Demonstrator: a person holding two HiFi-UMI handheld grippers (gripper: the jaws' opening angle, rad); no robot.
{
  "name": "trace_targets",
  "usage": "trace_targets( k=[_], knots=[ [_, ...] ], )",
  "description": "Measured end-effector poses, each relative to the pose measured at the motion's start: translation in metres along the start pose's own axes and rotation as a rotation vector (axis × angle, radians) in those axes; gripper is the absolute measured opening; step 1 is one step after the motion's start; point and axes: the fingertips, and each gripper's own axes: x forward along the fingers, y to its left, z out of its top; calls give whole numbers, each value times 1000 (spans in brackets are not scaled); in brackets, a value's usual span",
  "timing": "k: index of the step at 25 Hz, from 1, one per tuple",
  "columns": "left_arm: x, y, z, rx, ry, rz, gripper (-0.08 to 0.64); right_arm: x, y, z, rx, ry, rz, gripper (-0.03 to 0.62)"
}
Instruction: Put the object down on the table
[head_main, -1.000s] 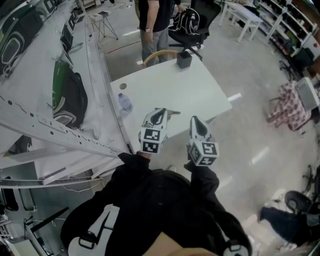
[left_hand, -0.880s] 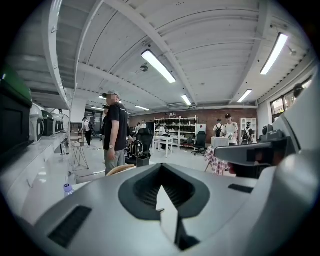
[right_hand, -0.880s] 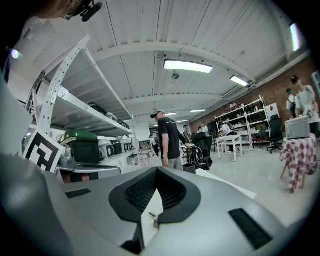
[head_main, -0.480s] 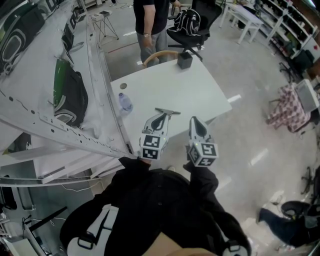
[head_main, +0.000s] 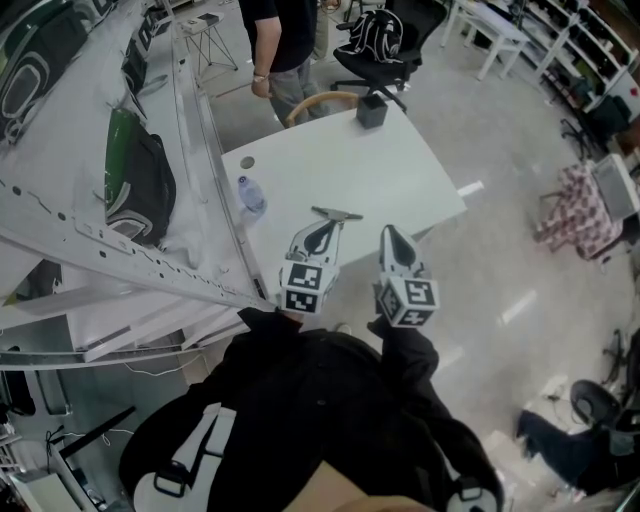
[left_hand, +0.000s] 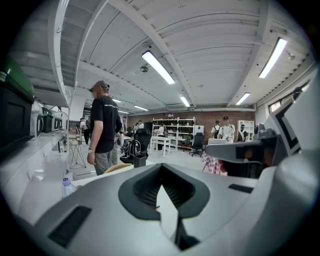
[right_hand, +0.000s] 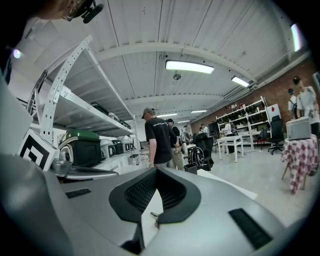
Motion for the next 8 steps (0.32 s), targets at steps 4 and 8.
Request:
trace_targets(
  k=[4, 8],
  knots=[
    [0, -1, -3, -3, 5, -8, 2, 1, 0, -5, 0, 6, 8, 2],
    [0, -1, -4, 0, 0, -10, 2, 2, -2, -5, -6, 7, -3, 2]
  ],
)
